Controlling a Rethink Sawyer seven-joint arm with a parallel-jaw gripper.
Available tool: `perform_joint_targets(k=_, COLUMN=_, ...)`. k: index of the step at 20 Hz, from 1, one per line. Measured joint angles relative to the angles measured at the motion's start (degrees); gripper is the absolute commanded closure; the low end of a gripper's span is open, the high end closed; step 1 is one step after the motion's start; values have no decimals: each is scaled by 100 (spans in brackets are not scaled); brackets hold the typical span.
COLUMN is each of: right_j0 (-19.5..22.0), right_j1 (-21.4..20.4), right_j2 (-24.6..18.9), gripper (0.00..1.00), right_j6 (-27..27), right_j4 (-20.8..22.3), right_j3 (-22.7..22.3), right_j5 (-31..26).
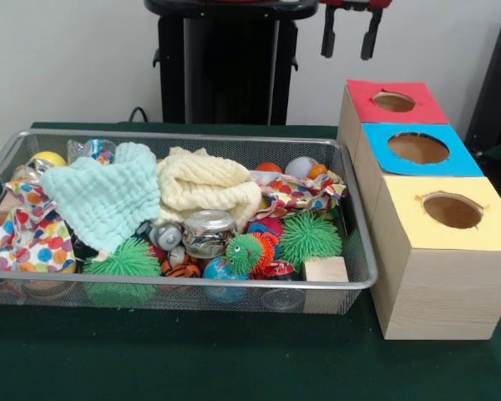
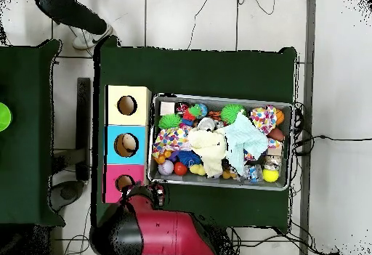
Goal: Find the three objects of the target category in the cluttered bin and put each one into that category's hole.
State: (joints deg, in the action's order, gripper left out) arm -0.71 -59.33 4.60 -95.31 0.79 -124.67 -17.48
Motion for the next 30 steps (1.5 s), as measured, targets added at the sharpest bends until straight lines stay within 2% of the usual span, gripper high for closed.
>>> perform_joint_targets(k=8, right_j0=213, right_j1=234, right_j2=-69, gripper=0, right_j6=0, right_j4=47, right_j3=-4, right_j5=0)
perform_joint_targets(k=13, right_j0=606, right_j1=260, right_j2=-182, gripper=0, right_j6=0, right_j4=118, right_j3=-7, right_j5=5)
perform_joint_targets(k=18, right_j0=1123, right_j1=552, right_j2=-211, gripper=0, right_j6=0, right_j4=252, right_j3=51, right_j5=110)
perform_joint_targets(k=21, right_j0=1393, right_j1=870, right_j2=-213, gripper=0, right_j6=0, right_j4=364, right_j3=173, right_j5=202)
perform_joint_targets(k=25, right_j0=1618, right_j1=1157, right_j2=-218, gripper=0, right_j6=0, right_j4=541, right_j3=273, right_j5=302)
perform_joint_targets(k=30, right_j0=1737, right_j1=1269, right_j2=-222, gripper=0, right_j6=0, right_j4=740, right_j3=278, right_j5=304)
